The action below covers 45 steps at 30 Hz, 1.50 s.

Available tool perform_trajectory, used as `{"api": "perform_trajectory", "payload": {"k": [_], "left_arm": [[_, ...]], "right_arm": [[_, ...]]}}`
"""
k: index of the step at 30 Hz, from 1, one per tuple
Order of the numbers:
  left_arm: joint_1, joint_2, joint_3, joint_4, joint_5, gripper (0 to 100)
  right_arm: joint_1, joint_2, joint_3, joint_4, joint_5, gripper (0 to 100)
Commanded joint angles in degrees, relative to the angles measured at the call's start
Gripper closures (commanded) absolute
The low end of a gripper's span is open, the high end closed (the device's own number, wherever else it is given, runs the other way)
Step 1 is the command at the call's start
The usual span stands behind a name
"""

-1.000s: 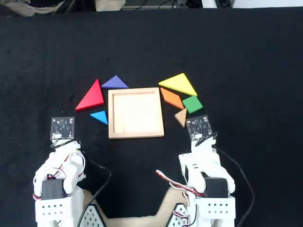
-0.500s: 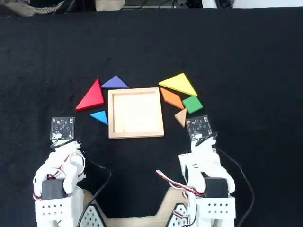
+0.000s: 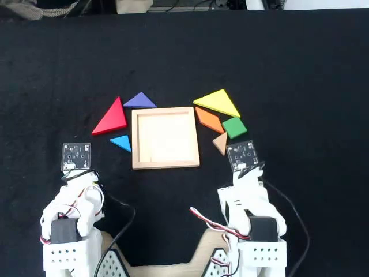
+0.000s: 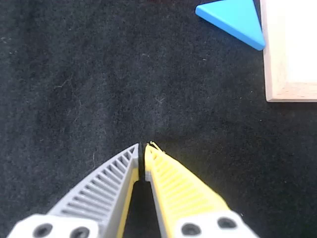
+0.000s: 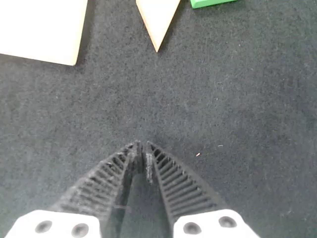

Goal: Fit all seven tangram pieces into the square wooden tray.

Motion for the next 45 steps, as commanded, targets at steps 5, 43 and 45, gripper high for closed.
{"api": "perform_trajectory", "payload": {"k": [5,43,45], "left_arm": [[3.2,-0.3,1.0,0.2,0.4,97],[14.5,-0.3,-12.5,-20.1,0.6,97],[10.5,-0.3,-11.4,-22.9,0.9,97]], "right_arm": [[-1.1,-3.6,-0.2,0.4,-0.4,98.7],[3.9,-3.6,-8.9,-19.8,15.5,98.6],[5.6,-3.6,-9.6,-20.1,16.6,98.6]]}}
